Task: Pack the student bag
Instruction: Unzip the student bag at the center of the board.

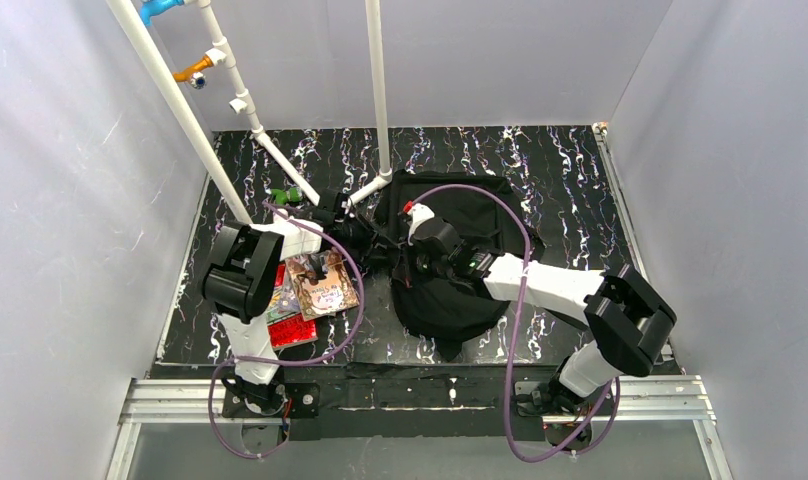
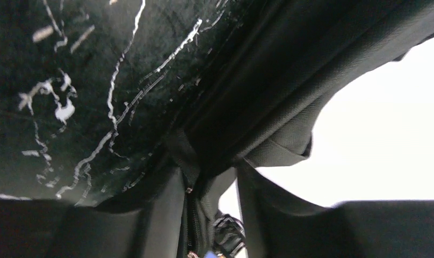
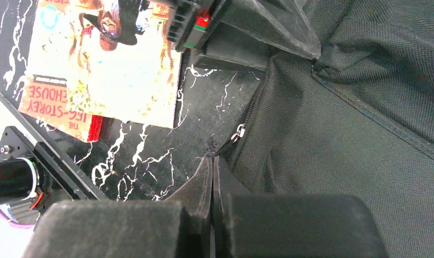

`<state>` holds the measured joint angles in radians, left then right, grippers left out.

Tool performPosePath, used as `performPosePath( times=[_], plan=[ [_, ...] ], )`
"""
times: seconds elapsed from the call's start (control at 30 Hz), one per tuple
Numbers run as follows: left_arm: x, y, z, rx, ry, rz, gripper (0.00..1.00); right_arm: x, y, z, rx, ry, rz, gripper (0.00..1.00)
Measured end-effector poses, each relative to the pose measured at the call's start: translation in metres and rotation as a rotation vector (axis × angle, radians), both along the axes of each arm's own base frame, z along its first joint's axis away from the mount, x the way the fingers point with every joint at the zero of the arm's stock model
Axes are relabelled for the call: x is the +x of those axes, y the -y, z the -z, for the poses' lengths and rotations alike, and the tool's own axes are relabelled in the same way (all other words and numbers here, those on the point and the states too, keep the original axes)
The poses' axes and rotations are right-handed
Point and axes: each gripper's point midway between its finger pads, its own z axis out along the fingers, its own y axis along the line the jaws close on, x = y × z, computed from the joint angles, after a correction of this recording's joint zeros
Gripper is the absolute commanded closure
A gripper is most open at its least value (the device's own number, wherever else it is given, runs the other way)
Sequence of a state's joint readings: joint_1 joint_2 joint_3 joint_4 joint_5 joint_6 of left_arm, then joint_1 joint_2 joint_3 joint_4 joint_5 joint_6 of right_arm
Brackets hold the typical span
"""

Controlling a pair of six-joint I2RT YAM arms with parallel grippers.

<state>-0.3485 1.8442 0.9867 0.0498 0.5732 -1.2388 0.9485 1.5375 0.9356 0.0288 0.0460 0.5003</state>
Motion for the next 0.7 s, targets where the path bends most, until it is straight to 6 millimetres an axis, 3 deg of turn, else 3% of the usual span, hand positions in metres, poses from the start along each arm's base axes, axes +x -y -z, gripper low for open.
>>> performPosePath(
  times=[0.17,0.4,0.53,0.7],
  plan=[
    [0.003,0.000,0.011,0.026,-0.003,0.018,1.00,-0.005,-0.001,-0.004,0.010,-0.004,-0.025,0.99],
    [0.012,0.002,0.014,0.071,0.019,0.060,1.00,-0.022,0.005,-0.001,0.002,-0.057,-0.074,0.99],
    [0.019,-0.002,0.007,0.128,0.050,0.093,1.00,-0.048,0.030,-0.007,-0.014,-0.077,-0.100,0.99],
    [0.017,-0.004,0.002,0.153,0.057,0.137,1.00,-0.076,0.065,-0.031,0.011,-0.035,-0.126,0.99]
  ],
)
